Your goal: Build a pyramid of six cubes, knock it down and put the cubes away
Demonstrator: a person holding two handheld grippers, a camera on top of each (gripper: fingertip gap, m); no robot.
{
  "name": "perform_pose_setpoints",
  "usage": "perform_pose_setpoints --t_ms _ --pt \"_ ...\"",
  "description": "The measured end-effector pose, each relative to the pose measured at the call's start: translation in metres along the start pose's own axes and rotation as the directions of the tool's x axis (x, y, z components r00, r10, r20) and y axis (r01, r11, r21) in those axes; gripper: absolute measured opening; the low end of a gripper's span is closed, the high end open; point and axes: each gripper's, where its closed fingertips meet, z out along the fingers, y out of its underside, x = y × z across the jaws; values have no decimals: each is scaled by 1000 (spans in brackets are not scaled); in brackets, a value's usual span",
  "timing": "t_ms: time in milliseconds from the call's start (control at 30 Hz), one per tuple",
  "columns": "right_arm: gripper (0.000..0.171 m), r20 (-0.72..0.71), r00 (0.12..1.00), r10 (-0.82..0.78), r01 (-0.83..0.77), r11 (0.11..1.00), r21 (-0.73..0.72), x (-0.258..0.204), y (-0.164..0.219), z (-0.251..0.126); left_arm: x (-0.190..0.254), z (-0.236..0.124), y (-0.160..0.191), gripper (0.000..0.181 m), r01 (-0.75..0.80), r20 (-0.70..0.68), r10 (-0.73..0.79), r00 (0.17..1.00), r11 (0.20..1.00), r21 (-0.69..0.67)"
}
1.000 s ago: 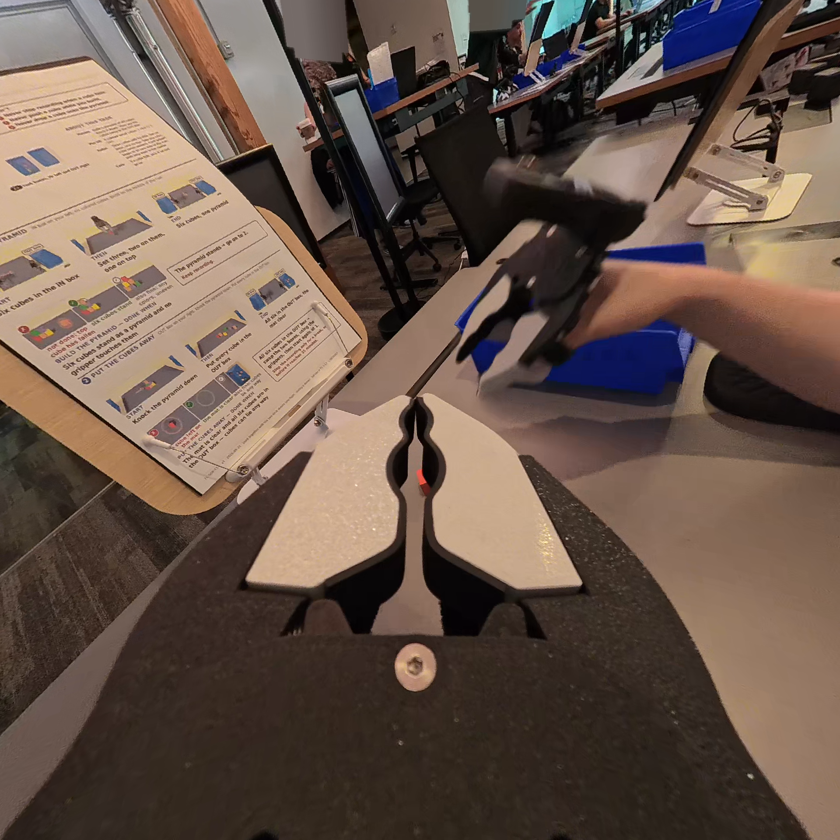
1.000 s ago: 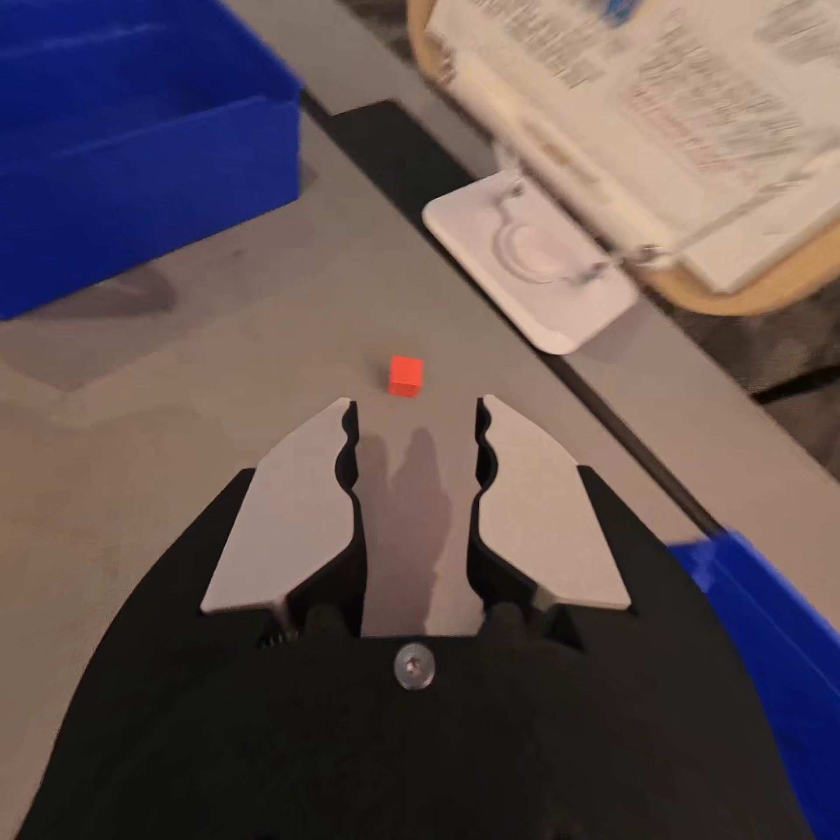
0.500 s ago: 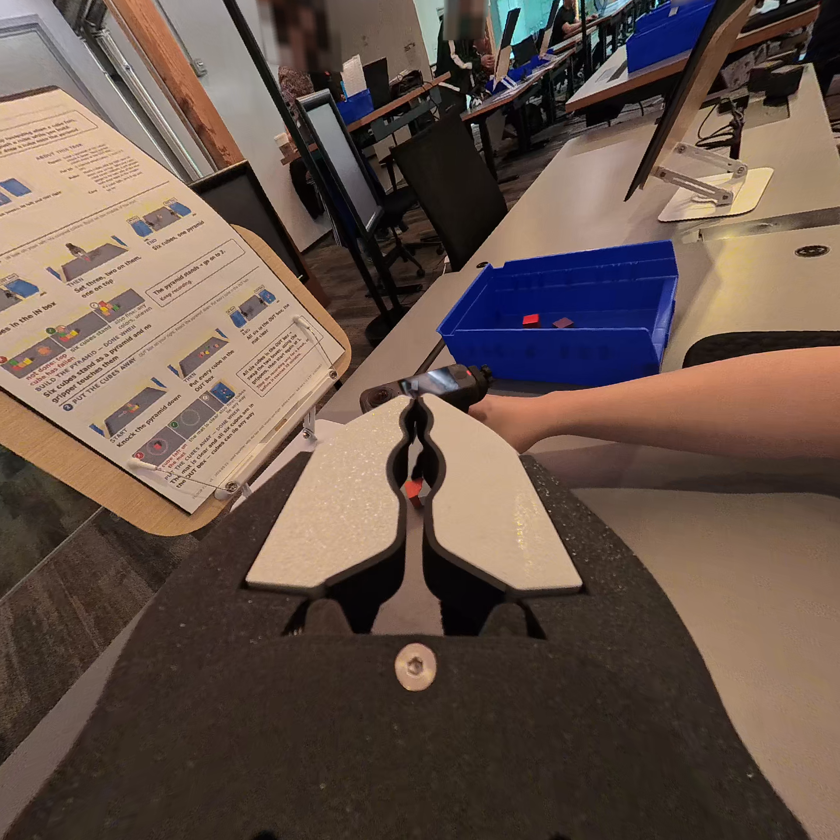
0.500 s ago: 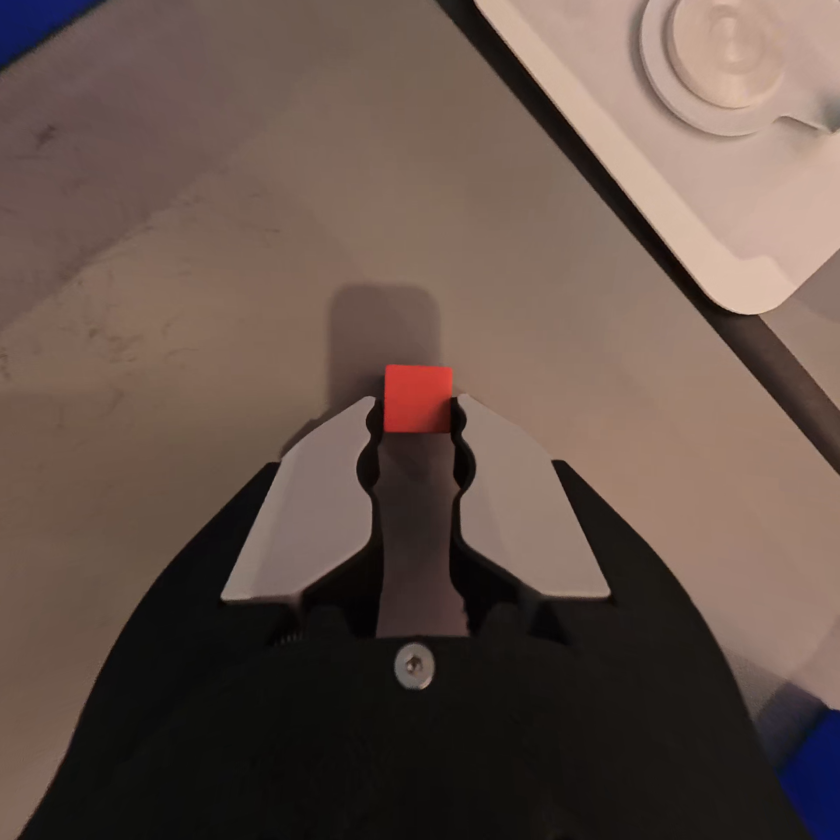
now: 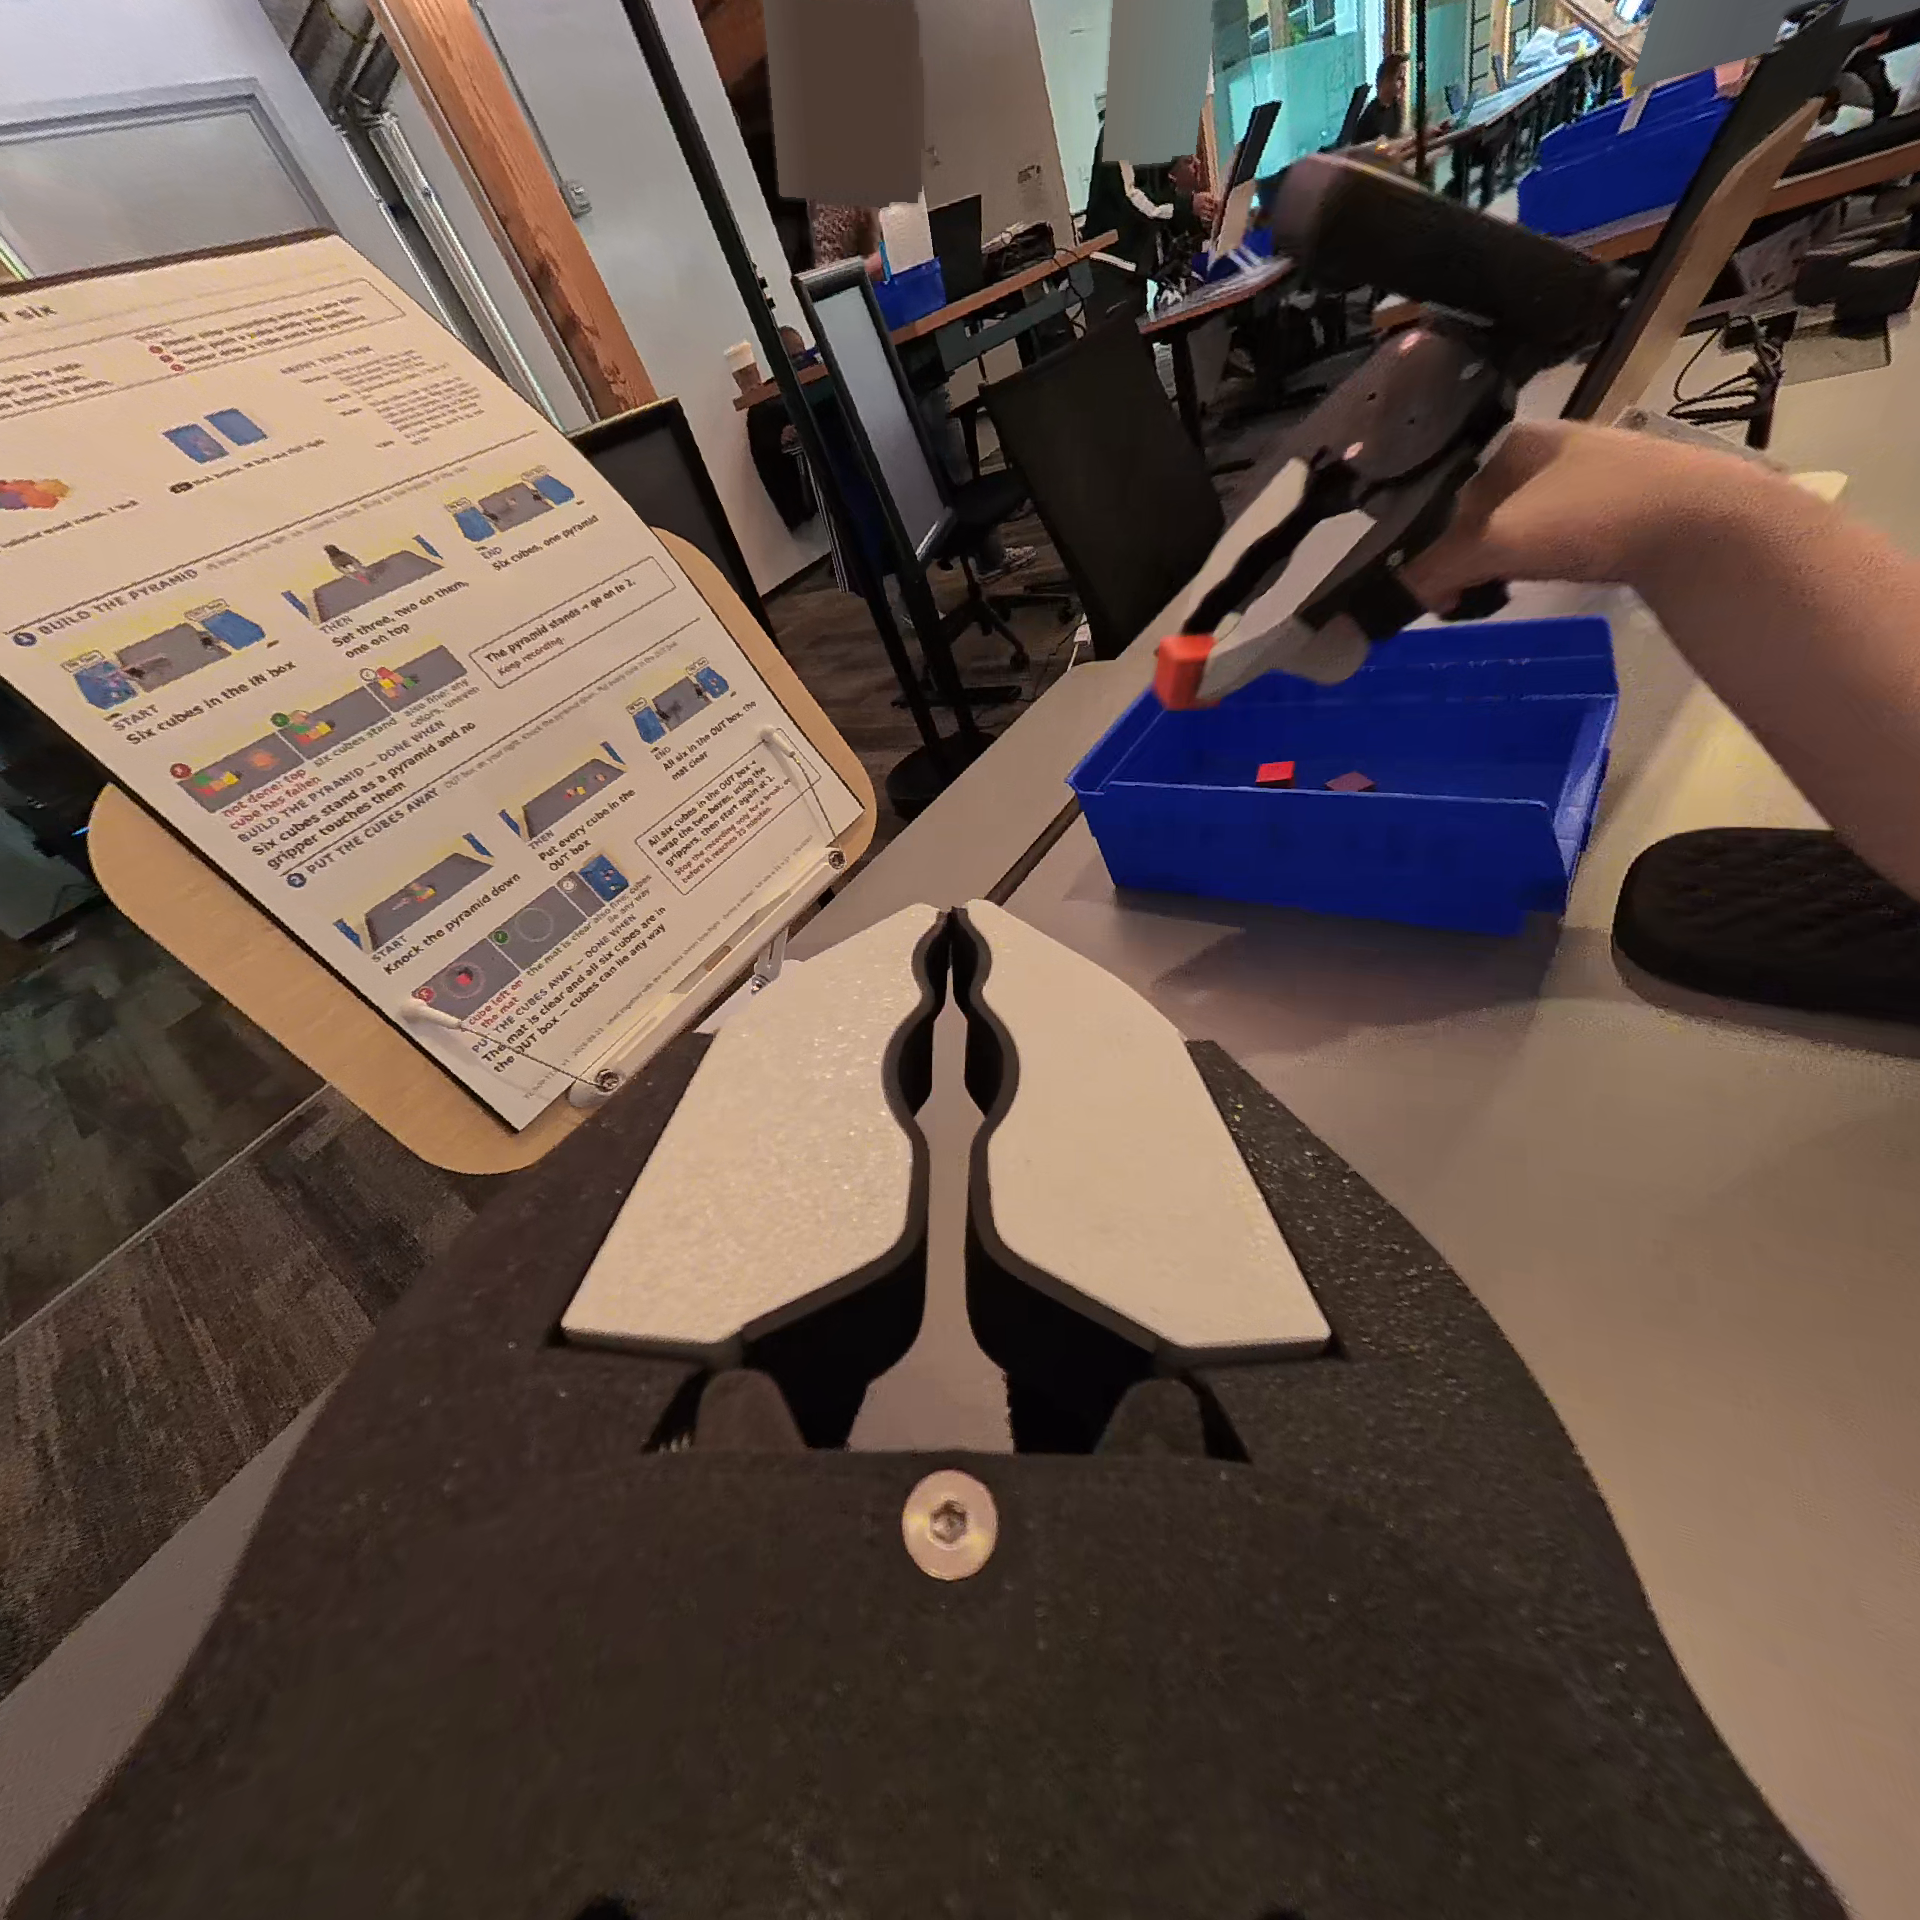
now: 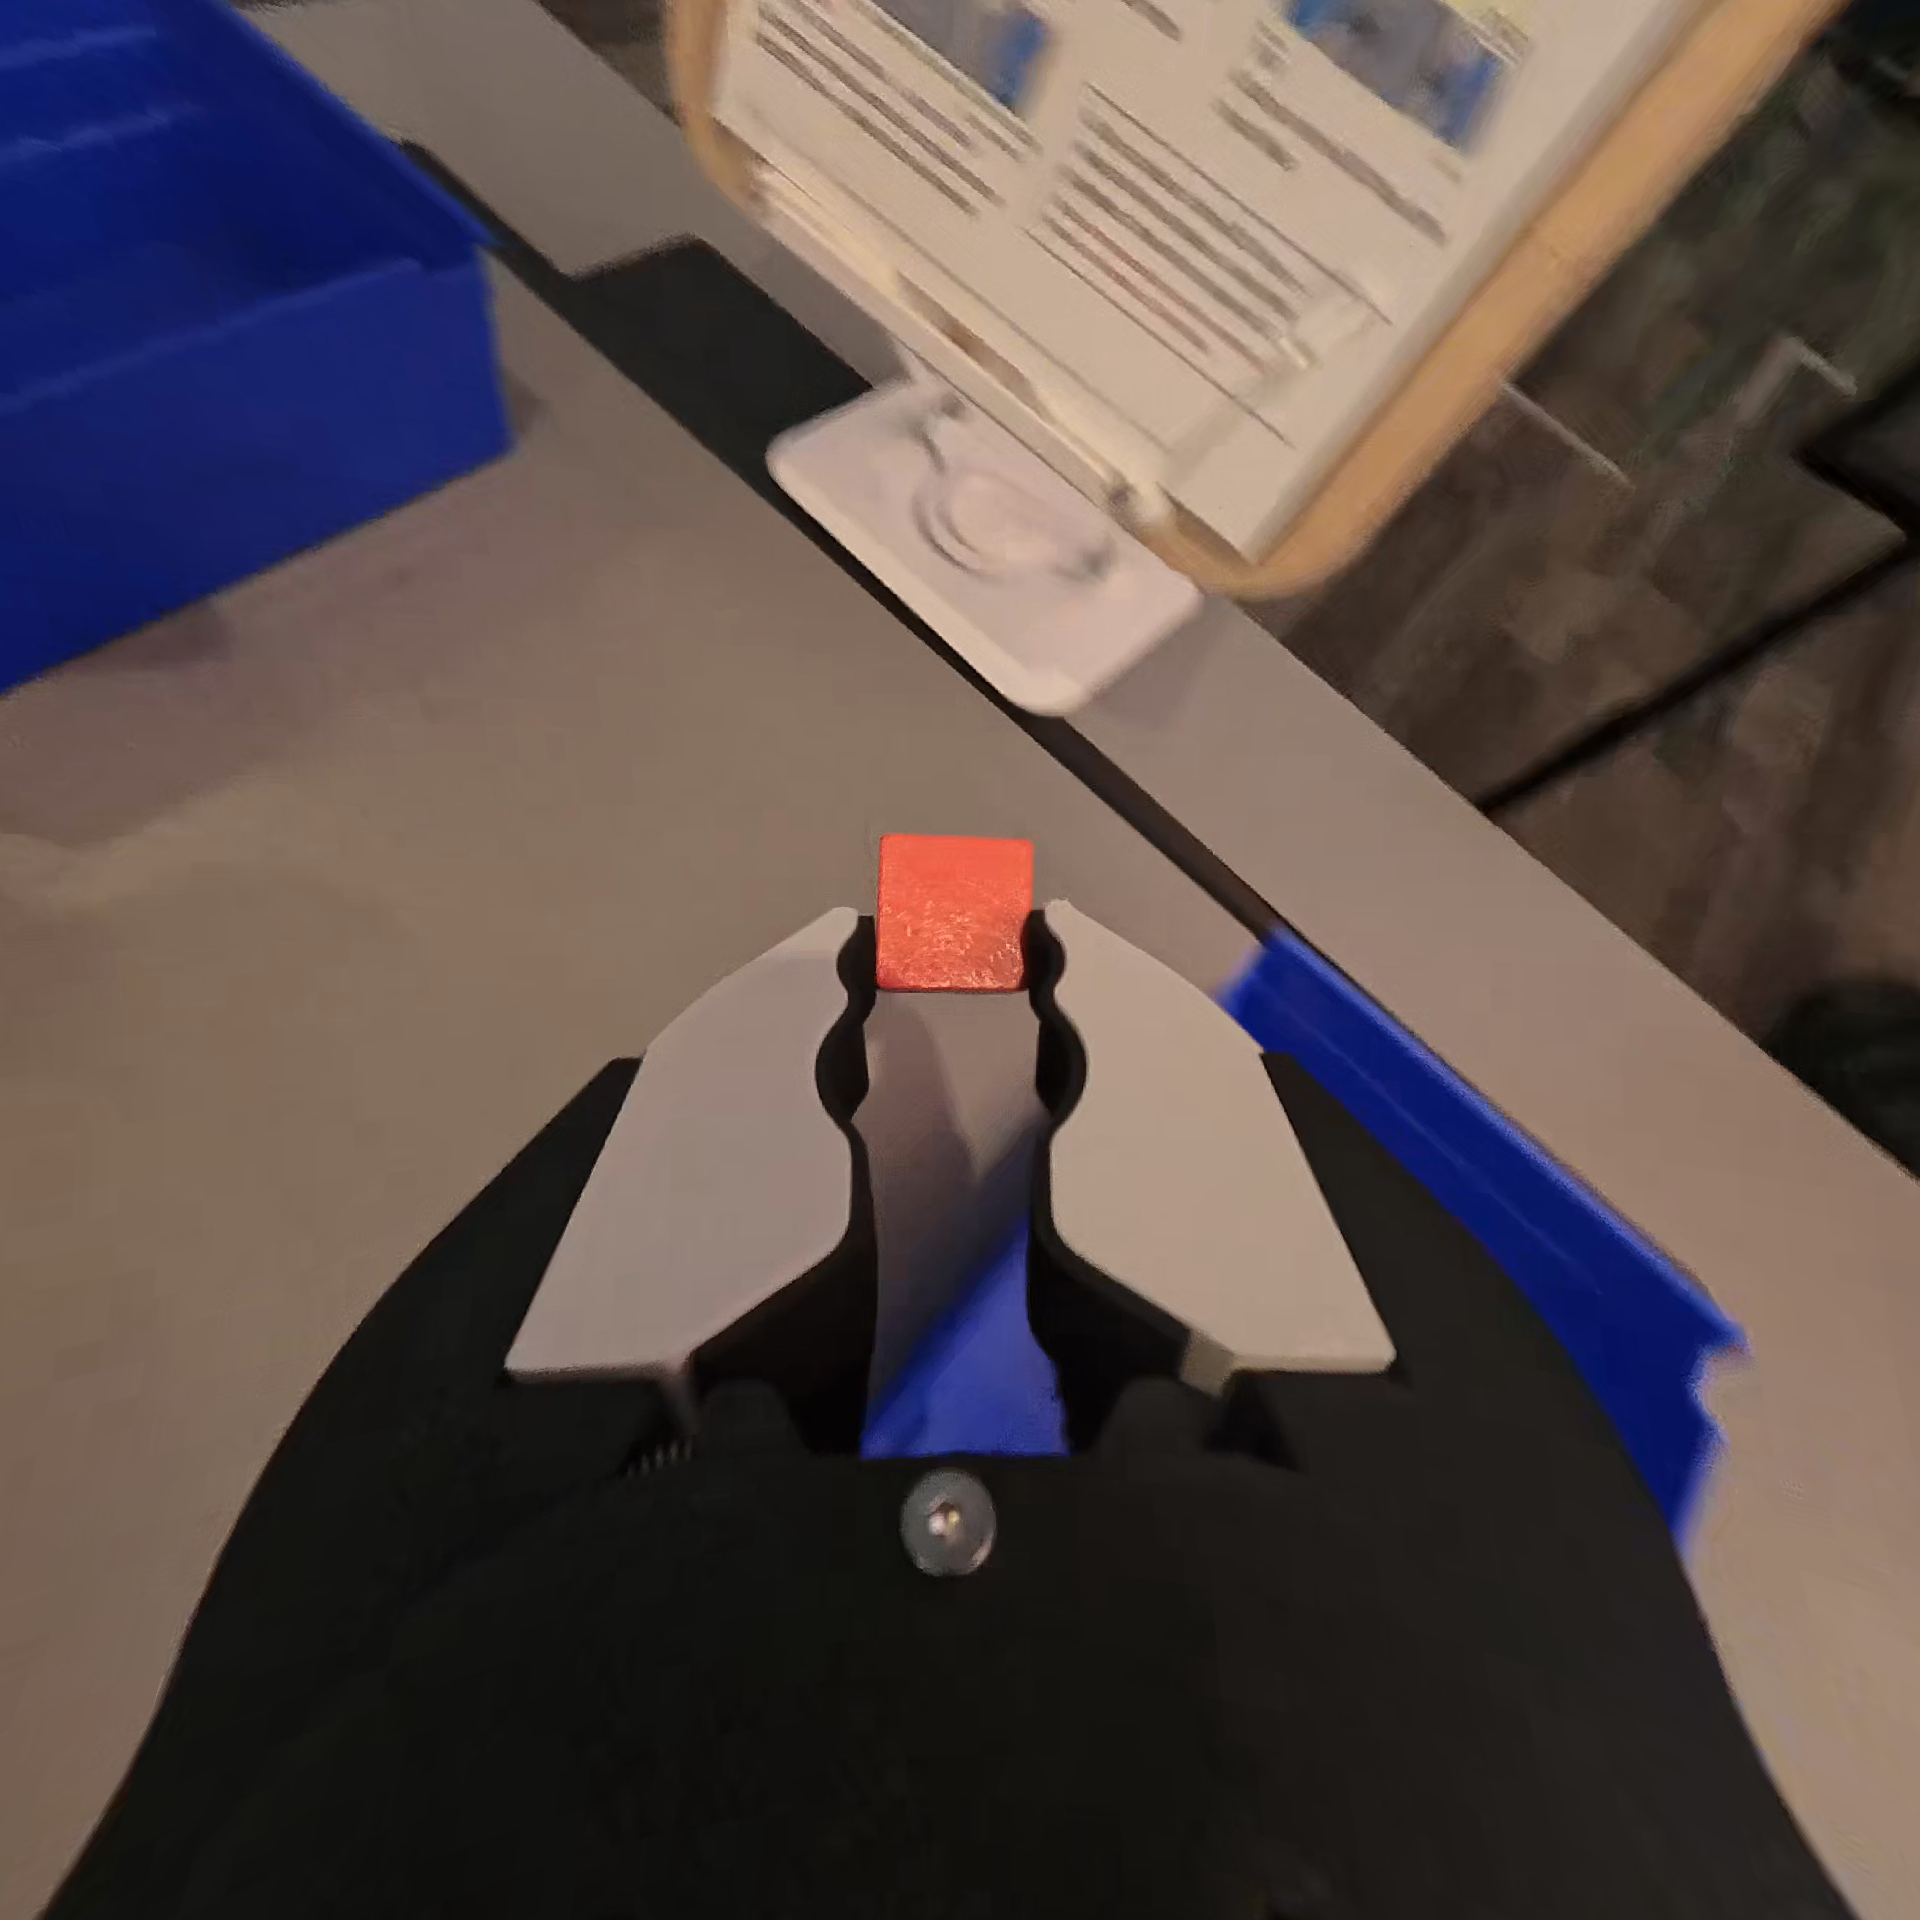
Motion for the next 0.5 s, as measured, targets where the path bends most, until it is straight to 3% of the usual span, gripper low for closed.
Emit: perform_pose_setpoints --t_ms 100,267,500 --pt "30 -44 993 111 -114 991 -72 42 62 -24 -1 1 2 0 1 4 -1 1000 1000 -7" --pt "31 95 989 115 -83 954 -287 46 149 -19 -3 3 6 0 -4 19 5 1000 1000 -30" --pt "31 218 967 129 -27 908 -418 34 201 15 -5 5 11 0 -5 34 6 999 999 -53"
